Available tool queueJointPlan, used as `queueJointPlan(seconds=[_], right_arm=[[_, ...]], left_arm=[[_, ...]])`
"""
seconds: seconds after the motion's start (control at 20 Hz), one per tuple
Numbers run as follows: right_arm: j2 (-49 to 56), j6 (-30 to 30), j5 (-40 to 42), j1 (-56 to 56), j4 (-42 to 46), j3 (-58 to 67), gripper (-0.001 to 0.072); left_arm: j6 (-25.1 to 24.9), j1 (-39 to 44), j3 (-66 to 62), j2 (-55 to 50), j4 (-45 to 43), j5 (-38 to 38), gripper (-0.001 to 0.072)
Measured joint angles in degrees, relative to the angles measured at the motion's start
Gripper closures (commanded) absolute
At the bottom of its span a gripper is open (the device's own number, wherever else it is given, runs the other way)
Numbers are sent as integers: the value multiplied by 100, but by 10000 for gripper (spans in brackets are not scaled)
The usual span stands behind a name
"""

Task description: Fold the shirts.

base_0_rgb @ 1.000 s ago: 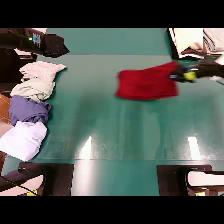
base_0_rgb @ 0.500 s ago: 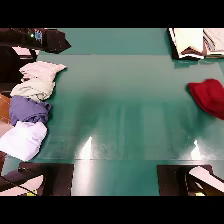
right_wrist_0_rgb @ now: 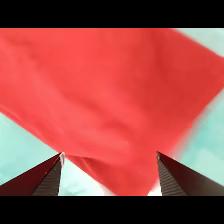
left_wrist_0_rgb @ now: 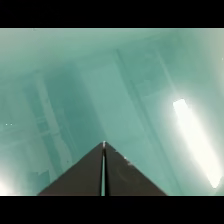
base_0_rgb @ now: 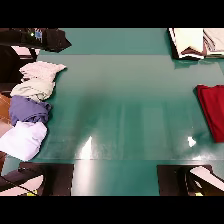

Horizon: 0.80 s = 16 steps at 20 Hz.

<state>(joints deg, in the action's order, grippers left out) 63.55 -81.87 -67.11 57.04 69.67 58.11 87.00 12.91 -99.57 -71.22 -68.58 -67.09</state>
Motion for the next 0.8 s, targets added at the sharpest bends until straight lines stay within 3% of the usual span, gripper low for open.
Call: queueJointPlan(seconds=[0.2,0.4,0.45,0.6,0.65,0.8], right_arm=[[17,-317,-409,85,7,645,58],[-289,-422,-439,-855,-750,826,75],[-389,-431,-409,-1292,-907,822,186],[-610,-444,-356,-2758,-1108,807,642],[-678,-446,-332,-3316,-1163,802,697],[-824,-457,-107,-4758,-1209,800,697]], left_arm=[[0,0,0,0,0,-37,678],[2,0,0,0,0,160,679],[2,0,0,-2,0,251,678],[0,0,0,-2,2,474,678],[0,0,0,-2,2,538,678],[2,0,0,-2,2,717,679]])
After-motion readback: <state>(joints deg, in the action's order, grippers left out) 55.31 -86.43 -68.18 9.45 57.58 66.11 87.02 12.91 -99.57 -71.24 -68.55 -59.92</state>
